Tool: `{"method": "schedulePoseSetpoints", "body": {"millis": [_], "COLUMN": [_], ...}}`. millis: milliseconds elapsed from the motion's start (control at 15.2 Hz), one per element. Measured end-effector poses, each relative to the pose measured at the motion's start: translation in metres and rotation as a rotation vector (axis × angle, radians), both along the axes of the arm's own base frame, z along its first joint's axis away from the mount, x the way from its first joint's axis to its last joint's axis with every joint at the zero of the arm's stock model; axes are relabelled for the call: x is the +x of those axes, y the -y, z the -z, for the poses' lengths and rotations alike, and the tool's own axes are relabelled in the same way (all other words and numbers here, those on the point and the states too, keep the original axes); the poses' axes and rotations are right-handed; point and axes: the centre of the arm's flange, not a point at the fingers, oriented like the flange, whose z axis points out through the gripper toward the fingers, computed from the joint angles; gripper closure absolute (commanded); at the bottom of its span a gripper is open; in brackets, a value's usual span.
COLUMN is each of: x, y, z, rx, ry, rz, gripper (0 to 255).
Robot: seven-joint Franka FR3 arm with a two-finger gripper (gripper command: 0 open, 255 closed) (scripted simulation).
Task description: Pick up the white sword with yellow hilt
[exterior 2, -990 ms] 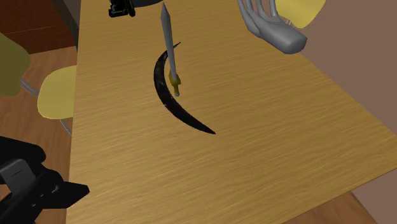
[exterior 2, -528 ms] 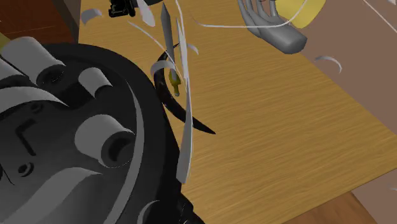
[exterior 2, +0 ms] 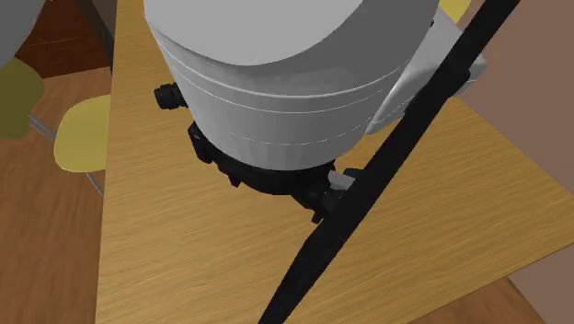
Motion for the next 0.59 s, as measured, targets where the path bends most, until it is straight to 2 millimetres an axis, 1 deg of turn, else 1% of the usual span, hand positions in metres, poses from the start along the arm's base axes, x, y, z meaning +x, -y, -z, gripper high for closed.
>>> {"method": "schedulePoseSetpoints", "body": {"millis": [198,264,462,594], "x": [0.028,0.04,0.067,0.084], "y": [-0.023,-0.026,-0.054,-0.076], "z": [0.016,0.021,0.034,0.044], "rx": [0.01,0.013,0.023,0.03], "ry": [0.009,0.011,0.019,0.025], "rz": [-0.115,-0.152,-0.268,-0.345], "gripper": [0,0,0,0]}}
